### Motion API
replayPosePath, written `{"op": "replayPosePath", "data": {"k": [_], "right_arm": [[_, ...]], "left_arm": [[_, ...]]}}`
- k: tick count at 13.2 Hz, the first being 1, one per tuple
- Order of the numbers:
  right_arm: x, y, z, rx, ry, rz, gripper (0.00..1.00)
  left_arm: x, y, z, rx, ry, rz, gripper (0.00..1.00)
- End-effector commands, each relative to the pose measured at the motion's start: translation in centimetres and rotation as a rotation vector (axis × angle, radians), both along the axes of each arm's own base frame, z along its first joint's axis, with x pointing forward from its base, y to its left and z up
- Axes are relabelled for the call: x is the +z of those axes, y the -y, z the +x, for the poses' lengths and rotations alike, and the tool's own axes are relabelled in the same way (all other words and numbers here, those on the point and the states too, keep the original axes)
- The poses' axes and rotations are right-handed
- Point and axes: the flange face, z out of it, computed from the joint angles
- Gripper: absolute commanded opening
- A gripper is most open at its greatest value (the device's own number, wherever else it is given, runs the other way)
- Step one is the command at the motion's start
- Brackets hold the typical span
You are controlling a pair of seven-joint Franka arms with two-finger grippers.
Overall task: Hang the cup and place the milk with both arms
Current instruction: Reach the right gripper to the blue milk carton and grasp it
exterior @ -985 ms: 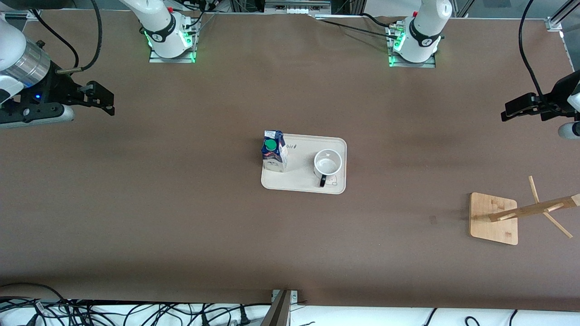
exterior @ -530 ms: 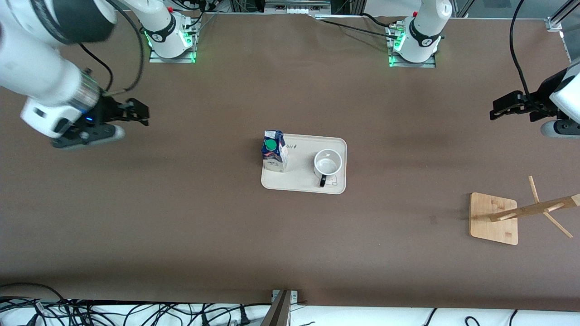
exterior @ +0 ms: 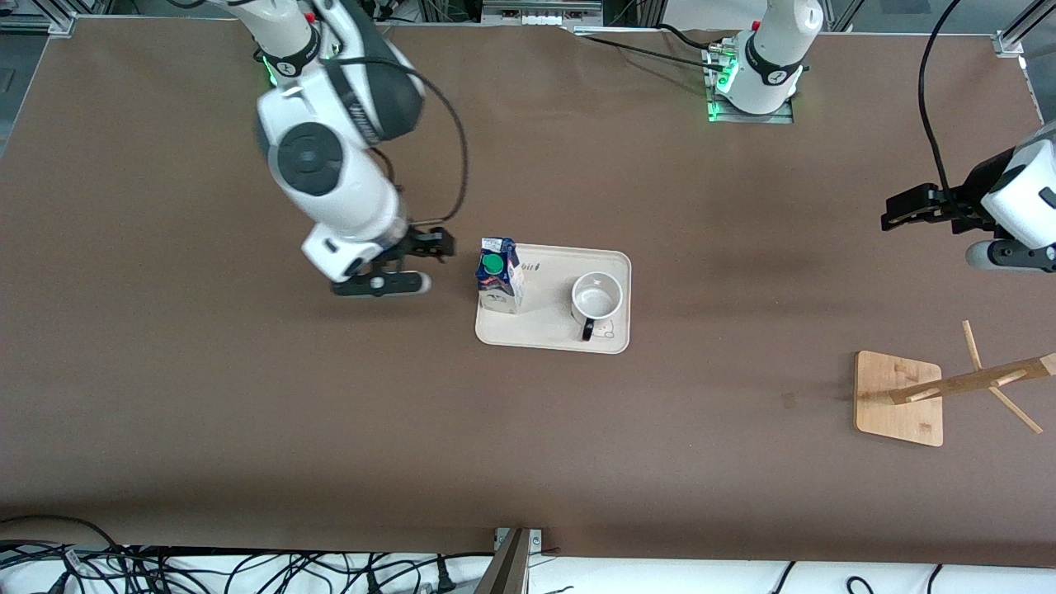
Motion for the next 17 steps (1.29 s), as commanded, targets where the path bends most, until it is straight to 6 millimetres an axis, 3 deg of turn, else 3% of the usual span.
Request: {"op": "replayPosePath", "data": {"k": [1,5,9,13,17], "right_arm": [[-1.4,-4.3,-0.7,-0.115,-0.008,0.023,1.0],[-2.9,-7.5,-2.7,-0.129,-0.027,0.034,1.0],[-4.1,-8.3,-3.0,-0.12,-0.018,0.037,1.0],[-6.9,-9.7,-4.2,-0.119,-0.037,0.013,0.98],[-7.0,-9.1,-3.8,-0.11,-0.04,0.004,0.54]], "left_arm": [[-1.6,0.2,0.9,-0.016,-0.025,-0.013,1.0],[-2.0,0.2,1.1,-0.024,-0.032,-0.022,1.0],[-2.4,-0.1,1.2,-0.022,-0.038,-0.015,1.0],[-2.5,-0.1,1.2,-0.023,-0.04,-0.015,1.0],[-2.8,0.1,1.1,-0.023,-0.05,-0.016,1.0]]}}
